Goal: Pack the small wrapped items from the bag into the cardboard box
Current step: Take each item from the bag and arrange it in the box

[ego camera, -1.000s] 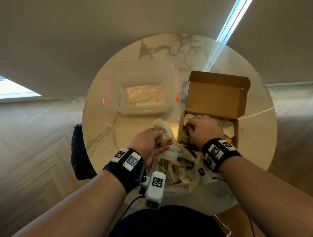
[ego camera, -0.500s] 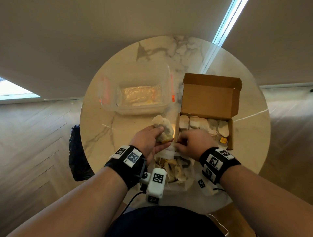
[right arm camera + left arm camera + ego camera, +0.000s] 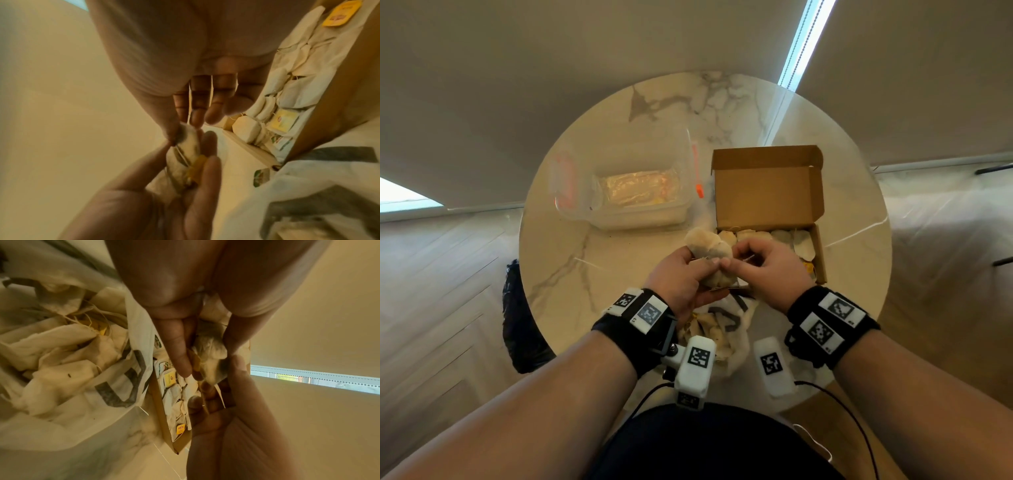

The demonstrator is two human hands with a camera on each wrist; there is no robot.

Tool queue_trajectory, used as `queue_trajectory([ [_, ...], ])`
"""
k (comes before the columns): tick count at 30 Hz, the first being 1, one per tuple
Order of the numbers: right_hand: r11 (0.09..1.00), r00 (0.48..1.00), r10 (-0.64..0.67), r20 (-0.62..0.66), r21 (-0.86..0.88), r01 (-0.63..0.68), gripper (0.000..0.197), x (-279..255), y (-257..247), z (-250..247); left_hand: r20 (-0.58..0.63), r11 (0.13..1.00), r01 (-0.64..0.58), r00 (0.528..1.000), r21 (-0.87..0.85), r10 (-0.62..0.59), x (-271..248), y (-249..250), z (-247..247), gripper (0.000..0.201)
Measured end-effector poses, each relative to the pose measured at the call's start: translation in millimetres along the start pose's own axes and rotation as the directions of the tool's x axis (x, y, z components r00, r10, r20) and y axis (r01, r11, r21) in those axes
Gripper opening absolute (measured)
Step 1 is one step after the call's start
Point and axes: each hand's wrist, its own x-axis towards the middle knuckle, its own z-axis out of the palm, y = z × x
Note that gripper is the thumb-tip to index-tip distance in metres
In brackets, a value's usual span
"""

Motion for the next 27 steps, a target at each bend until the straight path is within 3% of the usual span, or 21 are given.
queue_trajectory([
  [5, 0.963, 0.998, 0.057, -0.022, 0.265, -0.049, 0.011, -3, -1, -9, 0.018, 1.000, -0.010, 1.000, -0.009, 0.010, -4, 3, 0, 0.025],
  [10, 0.853, 0.981, 0.174, -0.090, 0.511, -0.105, 0.011, -5, 2, -17, -0.111, 0.990, -0.013, 0.994, -0.137, -0.003, -4, 7, -7, 0.017],
  [14, 0.979, 0.946, 0.204, -0.251, 0.064, -0.194, 0.026, 7, 26, -15, -0.158, 0.972, 0.002, 0.987, -0.237, -0.040, -7, 9, -16, 0.024],
  [18, 0.956, 0.979, 0.125, -0.160, -0.245, -0.162, 0.011, 22, 43, 2, -0.136, 0.963, -0.006, 0.990, -0.271, -0.032, -13, 7, -26, 0.029],
  [27, 0.923, 0.982, 0.166, -0.084, -0.337, -0.185, 0.017, 31, 42, 23, -0.160, 0.995, 0.001, 0.987, -0.102, -0.017, -14, 1, -38, 0.028],
])
